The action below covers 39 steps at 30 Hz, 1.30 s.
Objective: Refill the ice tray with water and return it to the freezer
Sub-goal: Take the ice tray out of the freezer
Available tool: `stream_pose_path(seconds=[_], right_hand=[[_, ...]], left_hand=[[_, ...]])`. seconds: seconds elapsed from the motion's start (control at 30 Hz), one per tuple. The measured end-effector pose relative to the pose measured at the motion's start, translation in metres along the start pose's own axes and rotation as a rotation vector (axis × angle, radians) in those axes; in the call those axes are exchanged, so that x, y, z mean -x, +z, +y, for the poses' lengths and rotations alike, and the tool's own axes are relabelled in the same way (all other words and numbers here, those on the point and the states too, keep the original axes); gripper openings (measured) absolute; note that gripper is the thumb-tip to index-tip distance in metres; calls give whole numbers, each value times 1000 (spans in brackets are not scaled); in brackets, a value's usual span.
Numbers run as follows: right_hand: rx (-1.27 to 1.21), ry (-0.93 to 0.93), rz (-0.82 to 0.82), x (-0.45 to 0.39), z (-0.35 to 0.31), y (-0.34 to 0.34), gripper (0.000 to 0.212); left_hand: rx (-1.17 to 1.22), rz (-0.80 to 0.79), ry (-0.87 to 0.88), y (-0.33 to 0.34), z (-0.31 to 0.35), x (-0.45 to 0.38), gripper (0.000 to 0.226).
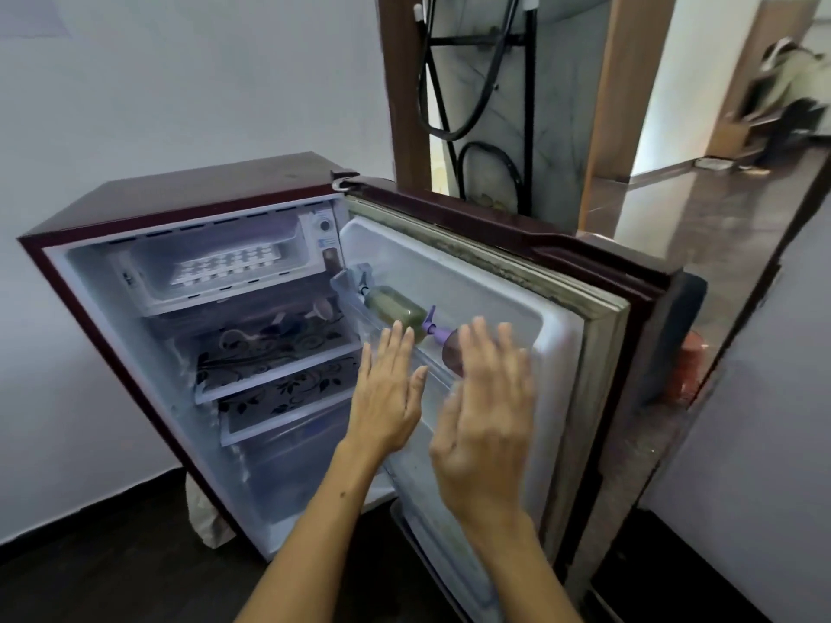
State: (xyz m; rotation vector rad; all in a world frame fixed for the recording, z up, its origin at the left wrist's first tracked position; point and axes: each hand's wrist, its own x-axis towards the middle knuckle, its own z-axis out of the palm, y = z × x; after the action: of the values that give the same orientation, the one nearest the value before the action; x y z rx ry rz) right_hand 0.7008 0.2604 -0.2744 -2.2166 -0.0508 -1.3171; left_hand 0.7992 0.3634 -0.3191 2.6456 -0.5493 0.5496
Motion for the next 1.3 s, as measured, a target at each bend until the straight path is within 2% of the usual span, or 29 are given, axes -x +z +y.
stream_pose_path(seconds=[0.13,0.23,0.5,0.9,1.3], right_hand=[[248,56,-294,11,24,36,54],[431,65,-368,7,47,50,57],[467,114,-249,-10,105,64,50],[388,123,-30,-36,165,89,45],[463,127,107,-28,172,109,44]], left_hand=[[-75,-11,112,18,-12,-22,63],[-97,8,185,29,-16,-36,62],[27,73,253,68,5,-60,61],[14,122,358,114,15,-99,64],[83,163,368,125,17,-102,62]])
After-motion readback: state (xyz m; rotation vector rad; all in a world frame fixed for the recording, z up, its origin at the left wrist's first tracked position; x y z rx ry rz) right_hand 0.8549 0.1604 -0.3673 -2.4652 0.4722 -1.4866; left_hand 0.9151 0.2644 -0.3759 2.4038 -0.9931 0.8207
